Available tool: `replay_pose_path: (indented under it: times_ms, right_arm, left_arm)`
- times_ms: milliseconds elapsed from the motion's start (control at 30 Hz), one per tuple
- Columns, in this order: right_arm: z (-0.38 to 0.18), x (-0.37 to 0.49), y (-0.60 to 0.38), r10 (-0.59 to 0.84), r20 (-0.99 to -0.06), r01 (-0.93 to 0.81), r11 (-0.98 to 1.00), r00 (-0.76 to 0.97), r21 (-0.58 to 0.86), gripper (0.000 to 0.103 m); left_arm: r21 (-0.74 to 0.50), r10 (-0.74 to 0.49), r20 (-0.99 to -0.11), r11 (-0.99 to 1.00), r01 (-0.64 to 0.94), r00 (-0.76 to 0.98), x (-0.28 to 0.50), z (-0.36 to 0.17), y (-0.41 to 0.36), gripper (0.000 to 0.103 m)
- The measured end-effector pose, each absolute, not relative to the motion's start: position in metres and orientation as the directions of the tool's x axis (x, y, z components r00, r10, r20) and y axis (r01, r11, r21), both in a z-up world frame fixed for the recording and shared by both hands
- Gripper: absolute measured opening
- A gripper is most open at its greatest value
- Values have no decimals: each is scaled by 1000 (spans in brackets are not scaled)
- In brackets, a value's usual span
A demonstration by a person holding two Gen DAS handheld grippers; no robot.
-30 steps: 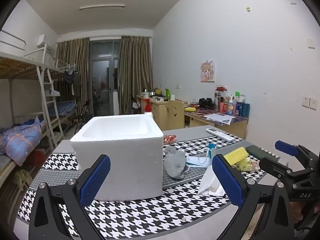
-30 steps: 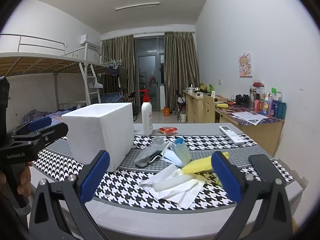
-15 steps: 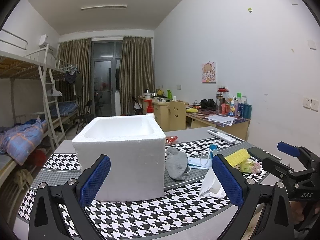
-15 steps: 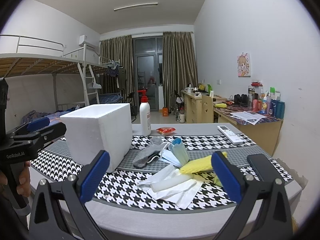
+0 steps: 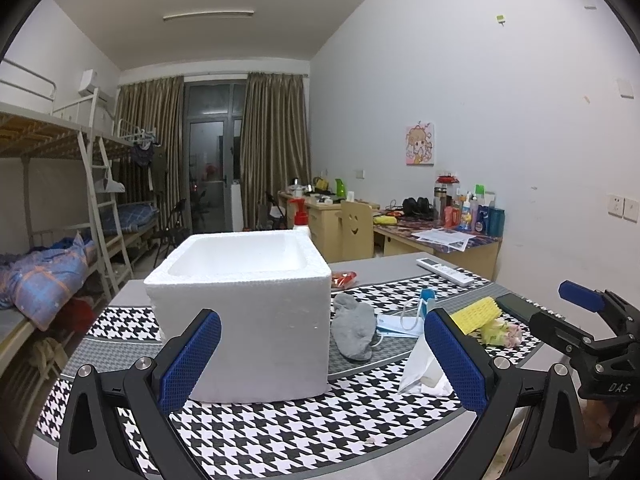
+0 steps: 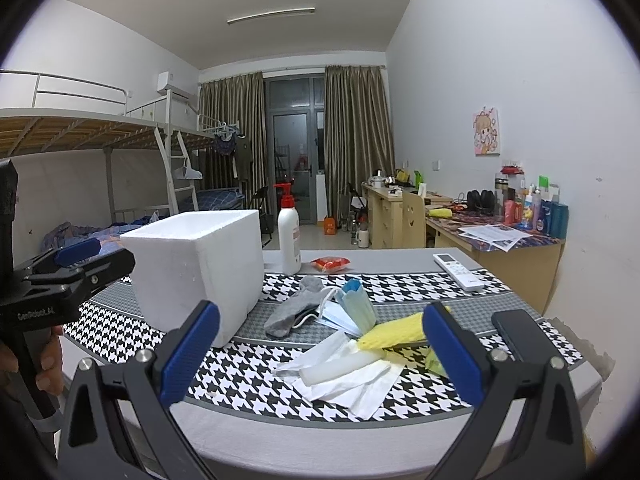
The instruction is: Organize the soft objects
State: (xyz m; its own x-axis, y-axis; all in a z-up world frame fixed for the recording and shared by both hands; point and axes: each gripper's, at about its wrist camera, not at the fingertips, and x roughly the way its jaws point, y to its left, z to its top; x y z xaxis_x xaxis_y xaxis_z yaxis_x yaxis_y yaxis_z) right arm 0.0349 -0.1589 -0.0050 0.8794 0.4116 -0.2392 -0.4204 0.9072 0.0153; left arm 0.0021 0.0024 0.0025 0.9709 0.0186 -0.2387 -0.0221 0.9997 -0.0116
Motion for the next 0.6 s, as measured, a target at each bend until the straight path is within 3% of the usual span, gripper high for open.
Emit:
replay_pose_path:
  times_ms: [600]
  right_arm:
    - [-2, 37, -158, 402, -235, -411, 912, 885, 10, 102]
  left_arm:
    - [-29, -4, -255, 1000, -4, 967, 10, 5, 3, 102]
